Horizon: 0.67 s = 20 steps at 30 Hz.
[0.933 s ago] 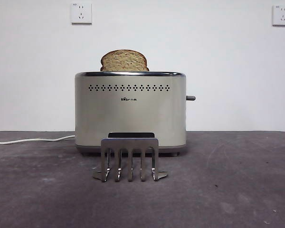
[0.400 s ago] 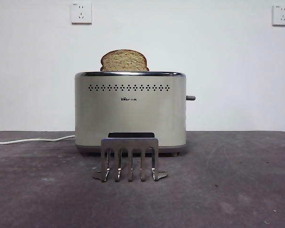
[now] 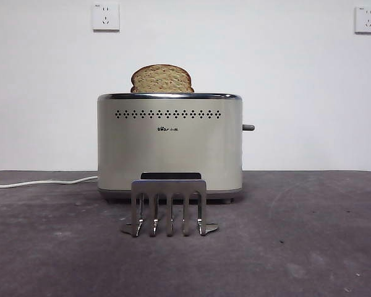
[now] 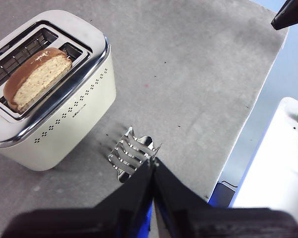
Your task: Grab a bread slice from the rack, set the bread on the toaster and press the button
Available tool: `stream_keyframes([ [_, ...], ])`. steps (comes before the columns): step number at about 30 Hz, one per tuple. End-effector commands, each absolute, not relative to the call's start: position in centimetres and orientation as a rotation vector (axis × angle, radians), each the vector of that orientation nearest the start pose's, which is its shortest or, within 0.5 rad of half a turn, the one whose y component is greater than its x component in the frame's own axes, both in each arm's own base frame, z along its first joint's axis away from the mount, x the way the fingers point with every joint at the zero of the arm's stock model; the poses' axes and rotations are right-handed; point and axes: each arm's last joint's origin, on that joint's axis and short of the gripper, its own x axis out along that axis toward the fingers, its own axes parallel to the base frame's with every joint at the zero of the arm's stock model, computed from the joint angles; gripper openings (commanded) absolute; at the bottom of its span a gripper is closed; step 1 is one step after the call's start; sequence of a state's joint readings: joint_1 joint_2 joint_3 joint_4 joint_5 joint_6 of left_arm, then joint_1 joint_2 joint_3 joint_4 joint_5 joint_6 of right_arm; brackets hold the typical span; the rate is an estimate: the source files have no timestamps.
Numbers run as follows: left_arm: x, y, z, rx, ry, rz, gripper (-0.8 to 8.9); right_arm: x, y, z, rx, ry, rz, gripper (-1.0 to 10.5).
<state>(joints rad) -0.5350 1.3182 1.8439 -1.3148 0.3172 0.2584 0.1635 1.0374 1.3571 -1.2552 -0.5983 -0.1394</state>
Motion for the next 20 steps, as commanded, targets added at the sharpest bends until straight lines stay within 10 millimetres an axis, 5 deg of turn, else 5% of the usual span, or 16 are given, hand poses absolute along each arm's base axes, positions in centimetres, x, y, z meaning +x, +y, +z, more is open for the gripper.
stream_keyframes([
  [1, 17.1, -11.2, 46.5, 0.315, 0.702, -0.907, -0.04, 15.0, 4.2, 38.9, 0.075, 0.883, 0.769, 0.0],
  [10, 17.3, -10.3, 47.2, 0.334, 0.626, -0.824, -0.04, 15.0, 4.2, 38.9, 0.075, 0.883, 0.769, 0.0],
  [15, 16.4, -7.7, 50.4, 0.278, 0.319, -0.730, -0.04, 15.0, 4.2, 38.9, 0.075, 0.883, 0.769, 0.0],
  [20, 13.4, -4.3, 52.5, 0.238, 0.043, -0.604, -0.03, 15.0, 4.2, 38.9, 0.075, 0.883, 0.769, 0.0],
])
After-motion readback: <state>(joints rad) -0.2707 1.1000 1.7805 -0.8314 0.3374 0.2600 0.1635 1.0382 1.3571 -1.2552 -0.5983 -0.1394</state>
